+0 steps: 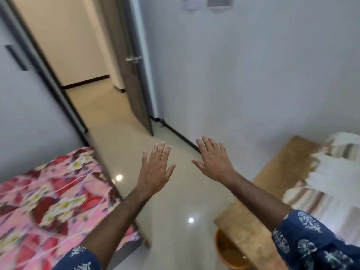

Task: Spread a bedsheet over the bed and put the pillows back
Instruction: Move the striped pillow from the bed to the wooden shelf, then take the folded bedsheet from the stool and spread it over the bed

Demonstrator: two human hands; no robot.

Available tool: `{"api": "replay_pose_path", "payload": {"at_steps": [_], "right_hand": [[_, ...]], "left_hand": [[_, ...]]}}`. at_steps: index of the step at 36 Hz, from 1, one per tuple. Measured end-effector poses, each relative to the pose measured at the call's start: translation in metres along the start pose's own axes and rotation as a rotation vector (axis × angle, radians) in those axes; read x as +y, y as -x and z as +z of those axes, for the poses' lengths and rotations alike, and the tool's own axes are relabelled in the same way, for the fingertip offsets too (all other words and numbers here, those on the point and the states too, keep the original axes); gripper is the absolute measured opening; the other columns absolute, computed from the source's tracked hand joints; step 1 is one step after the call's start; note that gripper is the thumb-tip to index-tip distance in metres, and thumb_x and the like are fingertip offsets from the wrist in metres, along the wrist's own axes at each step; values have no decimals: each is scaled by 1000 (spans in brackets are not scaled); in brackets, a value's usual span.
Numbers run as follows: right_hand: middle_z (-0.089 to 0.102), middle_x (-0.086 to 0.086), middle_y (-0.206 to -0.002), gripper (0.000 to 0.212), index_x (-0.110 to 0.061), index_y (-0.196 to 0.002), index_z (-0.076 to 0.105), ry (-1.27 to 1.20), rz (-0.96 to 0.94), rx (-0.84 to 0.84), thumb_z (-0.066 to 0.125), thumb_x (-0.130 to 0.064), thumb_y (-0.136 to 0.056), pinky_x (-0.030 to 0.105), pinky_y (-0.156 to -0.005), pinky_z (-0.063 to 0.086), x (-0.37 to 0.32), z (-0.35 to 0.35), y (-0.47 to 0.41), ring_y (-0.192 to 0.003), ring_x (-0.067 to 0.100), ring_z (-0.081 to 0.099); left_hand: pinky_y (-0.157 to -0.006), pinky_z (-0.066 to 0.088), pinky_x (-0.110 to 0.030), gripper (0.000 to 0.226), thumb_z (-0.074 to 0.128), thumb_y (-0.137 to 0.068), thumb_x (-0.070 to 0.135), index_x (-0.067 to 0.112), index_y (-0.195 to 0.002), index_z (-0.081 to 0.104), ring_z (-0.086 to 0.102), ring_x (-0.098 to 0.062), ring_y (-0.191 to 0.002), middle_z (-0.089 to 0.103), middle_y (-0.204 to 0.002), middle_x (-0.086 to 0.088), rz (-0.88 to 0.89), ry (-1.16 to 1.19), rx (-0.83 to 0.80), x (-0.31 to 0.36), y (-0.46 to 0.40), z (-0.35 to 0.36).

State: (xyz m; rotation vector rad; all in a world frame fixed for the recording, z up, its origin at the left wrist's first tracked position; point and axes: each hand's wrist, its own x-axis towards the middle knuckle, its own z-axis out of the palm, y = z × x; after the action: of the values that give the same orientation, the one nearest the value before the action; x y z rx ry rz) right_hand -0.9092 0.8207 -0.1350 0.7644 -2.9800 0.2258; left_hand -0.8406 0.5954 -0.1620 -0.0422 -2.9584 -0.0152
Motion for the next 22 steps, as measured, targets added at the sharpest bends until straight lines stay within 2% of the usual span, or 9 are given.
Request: {"api": "replay_pose_path", "payload": {"at_steps": [5,10,13,17,22], "right_hand": [[9,8,-171,79,-17,-163,8,10,-330,-22,34,-61,-102,57,-125,9,-171,24,-23,-157,29,9],[14,8,-170,81,-16,-163,12,13,-643,-20,36,-62,-101,57,-124,13,-333,42,-18,-156,30,15],[15,9,-170,83,-15,-163,12,8,-806,-26,30,-64,-99,58,-124,14,-421,54,-10,-156,32,16],[16,10,-170,81,-15,-163,13,12,-1011,-31,39,-60,-101,56,-124,10,-532,73,9,-156,31,14],[12,9,-171,80,-17,-163,10,-19,-1229,-78,36,-60,-102,56,-124,9,-661,101,40,-157,31,12]], "left_hand": [[-110,38,-64,69,28,-97,54,13,-149,46,41,-31,-146,41,-159,-11,-255,-97,41,-129,123,-30],[-116,30,-65,72,29,-99,59,14,-155,37,35,-31,-149,37,-161,-11,-487,-162,36,-228,259,-55],[-120,20,-63,75,22,-99,61,17,-159,29,26,-29,-153,29,-165,-9,-638,-177,33,-271,333,-70],[-122,10,-61,78,14,-98,62,16,-160,25,18,-29,-156,20,-168,-8,-825,-175,31,-318,427,-82],[-123,14,-63,78,15,-97,63,17,-160,23,16,-29,-156,20,-168,-9,-1050,-190,1,-366,534,-85]]}}
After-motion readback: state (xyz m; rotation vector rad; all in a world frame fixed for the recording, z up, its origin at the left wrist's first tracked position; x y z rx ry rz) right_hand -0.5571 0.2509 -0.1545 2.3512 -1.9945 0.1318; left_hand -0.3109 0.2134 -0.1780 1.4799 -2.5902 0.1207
